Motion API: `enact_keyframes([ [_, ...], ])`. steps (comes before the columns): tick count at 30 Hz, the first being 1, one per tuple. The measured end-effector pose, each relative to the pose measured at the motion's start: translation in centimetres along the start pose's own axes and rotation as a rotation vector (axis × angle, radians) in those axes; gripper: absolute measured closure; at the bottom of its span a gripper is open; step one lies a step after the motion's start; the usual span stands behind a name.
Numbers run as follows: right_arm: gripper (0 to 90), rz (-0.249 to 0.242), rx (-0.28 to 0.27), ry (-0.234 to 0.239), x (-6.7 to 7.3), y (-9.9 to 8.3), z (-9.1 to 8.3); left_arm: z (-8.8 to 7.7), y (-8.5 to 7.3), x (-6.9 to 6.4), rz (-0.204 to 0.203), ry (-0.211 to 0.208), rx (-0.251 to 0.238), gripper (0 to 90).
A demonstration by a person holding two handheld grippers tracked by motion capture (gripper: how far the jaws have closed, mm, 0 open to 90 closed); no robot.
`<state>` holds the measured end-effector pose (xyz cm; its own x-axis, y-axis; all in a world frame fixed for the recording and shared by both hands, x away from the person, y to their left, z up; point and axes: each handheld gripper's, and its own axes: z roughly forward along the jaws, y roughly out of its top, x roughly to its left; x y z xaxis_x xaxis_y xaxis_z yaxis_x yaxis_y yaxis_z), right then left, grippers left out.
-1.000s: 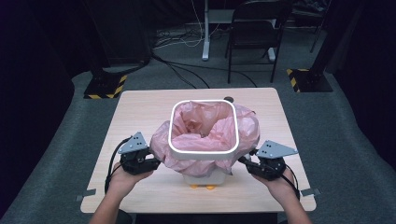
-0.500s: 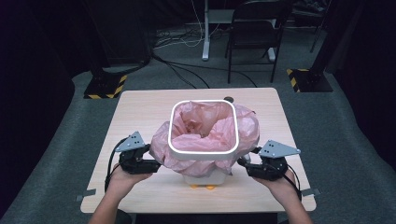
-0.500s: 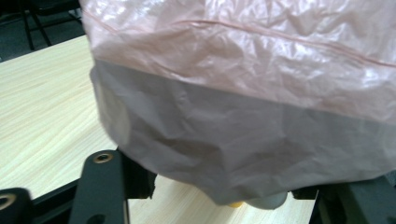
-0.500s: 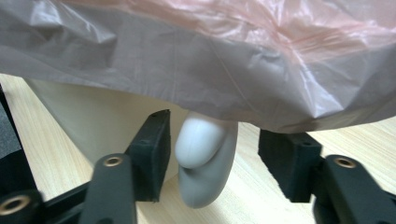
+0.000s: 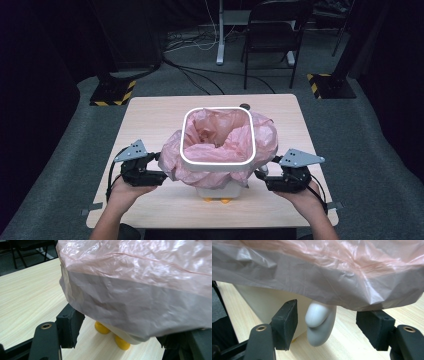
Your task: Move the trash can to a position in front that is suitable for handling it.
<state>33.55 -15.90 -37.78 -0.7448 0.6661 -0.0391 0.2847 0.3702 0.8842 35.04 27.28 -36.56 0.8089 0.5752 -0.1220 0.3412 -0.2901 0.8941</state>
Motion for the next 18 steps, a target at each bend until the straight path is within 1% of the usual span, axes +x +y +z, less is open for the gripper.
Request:
enact_keyframes([
  [2, 32.3, 0.0, -0.002, 0.015, -0.1, 0.2, -0.4, -0.4, 0.1, 0.0, 0.0, 0.002, -0.004, 31.5],
  [5, 32.2, 0.004, -0.006, 0.024, -0.2, 0.4, -0.8, -0.9, 0.2, 0.2, -0.005, 0.004, -0.012, 31.4],
  [7, 32.5, 0.015, -0.01, 0.035, -0.4, 0.5, -1.3, -1.2, 0.2, 0.3, -0.007, 0.002, -0.014, 31.1],
  [14, 33.1, 0.024, -0.011, 0.042, -0.8, 0.6, -2.1, -1.9, 0.2, 0.4, 0.003, 0.0, -0.016, 30.9],
  [18, 33.6, 0.027, -0.013, 0.042, -1.0, 0.6, -2.7, -2.4, 0.2, 0.6, -0.001, 0.019, -0.022, 30.9],
])
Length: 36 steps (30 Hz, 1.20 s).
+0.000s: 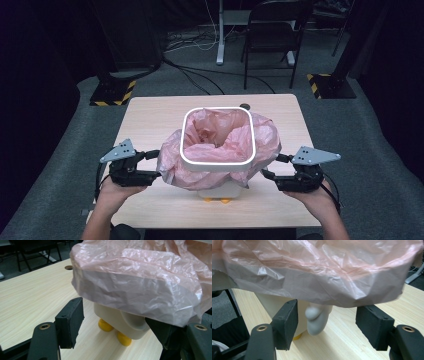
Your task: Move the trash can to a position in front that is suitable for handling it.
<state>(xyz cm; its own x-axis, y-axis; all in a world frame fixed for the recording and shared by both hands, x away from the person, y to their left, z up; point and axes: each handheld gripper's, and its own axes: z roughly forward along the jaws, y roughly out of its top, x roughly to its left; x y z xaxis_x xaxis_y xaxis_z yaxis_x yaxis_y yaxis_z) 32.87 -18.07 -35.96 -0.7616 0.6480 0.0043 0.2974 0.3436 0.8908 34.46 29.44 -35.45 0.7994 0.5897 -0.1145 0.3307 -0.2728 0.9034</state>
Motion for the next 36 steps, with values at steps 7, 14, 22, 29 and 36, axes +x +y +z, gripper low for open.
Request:
enact_keyframes([
  [7, 36.6, 0.023, -0.006, -0.002, -0.4, -0.1, -1.2, -1.0, 0.1, 0.4, -0.007, 0.035, -0.018, 31.4],
  [14, 34.8, 0.053, -0.004, -0.032, -0.7, -0.1, -1.7, -1.4, -0.2, 1.3, -0.029, 0.067, -0.016, 31.8],
  [22, 35.0, 0.075, -0.022, -0.057, -1.4, 0.1, -2.5, -2.5, 0.0, 2.4, -0.072, 0.109, -0.056, 32.1],
  [29, 38.8, 0.05, -0.033, -0.053, -1.3, 0.9, -2.6, -2.7, 0.7, 2.6, -0.062, 0.131, -0.04, 34.5],
  [36, 39.9, 0.024, -0.041, -0.029, -1.1, 1.9, -2.6, -3.3, 1.3, 2.9, -0.063, 0.141, -0.059, 34.7],
])
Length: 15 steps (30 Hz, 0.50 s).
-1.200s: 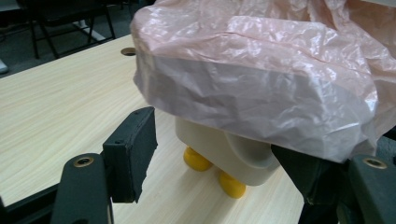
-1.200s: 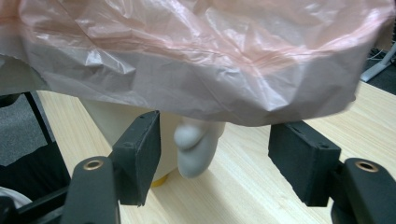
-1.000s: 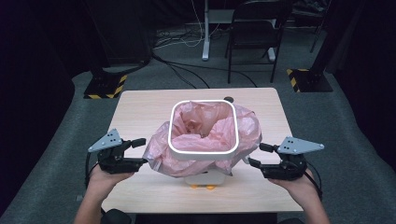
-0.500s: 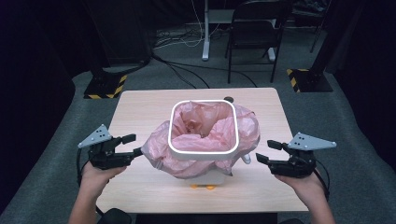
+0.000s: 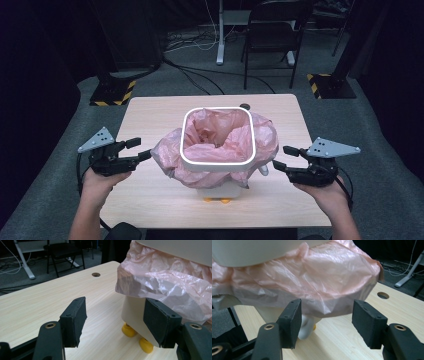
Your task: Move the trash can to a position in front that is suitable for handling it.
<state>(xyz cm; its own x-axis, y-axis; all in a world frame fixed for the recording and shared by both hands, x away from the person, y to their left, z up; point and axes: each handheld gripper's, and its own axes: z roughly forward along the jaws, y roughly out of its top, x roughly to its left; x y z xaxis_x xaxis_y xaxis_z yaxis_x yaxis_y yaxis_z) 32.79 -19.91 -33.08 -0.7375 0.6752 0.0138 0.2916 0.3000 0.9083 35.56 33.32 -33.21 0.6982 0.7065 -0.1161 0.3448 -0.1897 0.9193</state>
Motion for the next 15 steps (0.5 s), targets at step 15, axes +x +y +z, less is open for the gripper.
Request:
enact_keyframes([
  [15, 40.3, -0.077, -0.033, 0.084, 1.2, 3.6, -0.4, 0.6, 3.1, -0.4, 0.036, -0.029, -0.026, 35.9],
])
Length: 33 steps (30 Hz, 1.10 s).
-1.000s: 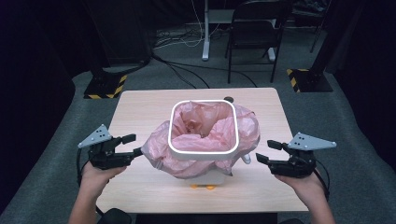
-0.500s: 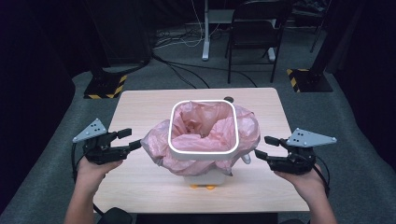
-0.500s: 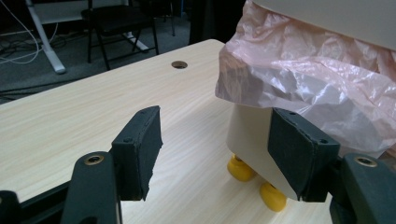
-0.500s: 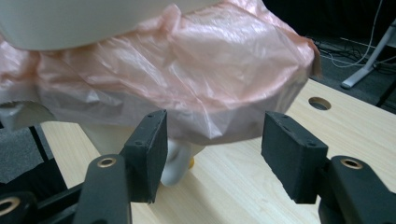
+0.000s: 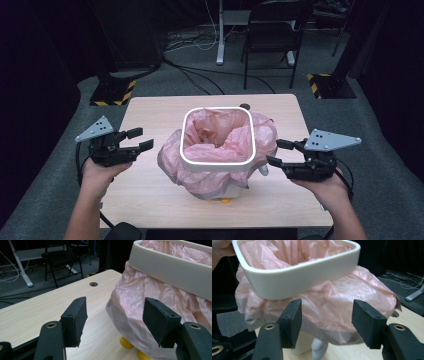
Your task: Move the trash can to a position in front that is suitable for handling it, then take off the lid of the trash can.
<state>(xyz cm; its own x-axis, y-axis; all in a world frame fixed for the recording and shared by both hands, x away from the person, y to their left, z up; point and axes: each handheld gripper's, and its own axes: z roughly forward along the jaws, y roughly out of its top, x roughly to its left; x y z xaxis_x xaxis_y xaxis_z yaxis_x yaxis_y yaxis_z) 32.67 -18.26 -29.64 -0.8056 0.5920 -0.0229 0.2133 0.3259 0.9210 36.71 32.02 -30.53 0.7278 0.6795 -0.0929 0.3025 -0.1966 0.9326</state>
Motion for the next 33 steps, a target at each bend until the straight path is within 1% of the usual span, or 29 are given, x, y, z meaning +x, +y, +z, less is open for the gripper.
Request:
enact_keyframes([
  [2, 40.5, -0.01, -0.001, 0.005, 0.1, 0.3, 0.1, 0.3, 0.3, 0.0, 0.007, 0.0, -0.001, 36.6],
  [5, 40.6, -0.014, 0.006, 0.012, 0.1, 0.7, 0.3, 0.7, 0.5, 0.2, 0.0, -0.01, 0.003, 37.3],
  [9, 41.0, -0.025, 0.006, 0.028, 0.3, 1.3, 0.4, 1.0, 1.4, 0.4, 0.005, -0.044, -0.015, 38.5],
  [11, 41.1, -0.03, 0.005, 0.04, 0.4, 1.6, 0.5, 1.2, 2.0, 0.5, -0.006, -0.054, -0.02, 38.5],
  [13, 42.2, -0.041, 0.005, 0.051, 0.6, 1.9, 0.5, 1.5, 2.6, 0.6, -0.027, -0.058, -0.024, 38.0],
  [15, 43.2, -0.047, 0.006, 0.055, 0.6, 2.0, 0.5, 1.7, 3.0, 0.6, -0.032, -0.071, -0.019, 38.5],
  [18, 44.4, -0.057, 0.004, 0.057, 0.7, 2.3, 0.5, 2.3, 3.7, 0.4, -0.027, -0.082, -0.011, 38.8],
  [20, 46.3, -0.071, -0.006, 0.066, 0.8, 2.5, 0.4, 2.7, 4.1, 0.3, -0.023, -0.09, 0.007, 39.4],
  [24, 46.7, -0.08, -0.012, 0.08, 1.1, 2.8, 0.2, 3.4, 4.8, 0.1, 0.0, -0.087, 0.024, 39.0],
  [25, 46.5, -0.076, -0.012, 0.09, 1.1, 2.9, 0.2, 3.6, 5.0, 0.1, 0.004, -0.085, 0.023, 38.7],
  [27, 45.6, -0.069, -0.01, 0.096, 1.2, 3.1, 0.2, 3.8, 5.4, -0.1, 0.016, -0.084, 0.02, 38.5],
  [29, 45.7, -0.068, -0.011, 0.114, 1.3, 3.3, 0.3, 4.1, 5.9, -0.2, 0.028, -0.097, 0.017, 39.0],
  [30, 45.7, -0.069, -0.014, 0.114, 1.4, 3.4, 0.3, 4.3, 6.2, -0.3, 0.035, -0.099, 0.014, 39.0],
  [33, 45.7, -0.081, -0.021, 0.133, 1.6, 3.7, 0.4, 4.8, 6.7, -0.4, 0.035, -0.115, 0.018, 38.9],
])
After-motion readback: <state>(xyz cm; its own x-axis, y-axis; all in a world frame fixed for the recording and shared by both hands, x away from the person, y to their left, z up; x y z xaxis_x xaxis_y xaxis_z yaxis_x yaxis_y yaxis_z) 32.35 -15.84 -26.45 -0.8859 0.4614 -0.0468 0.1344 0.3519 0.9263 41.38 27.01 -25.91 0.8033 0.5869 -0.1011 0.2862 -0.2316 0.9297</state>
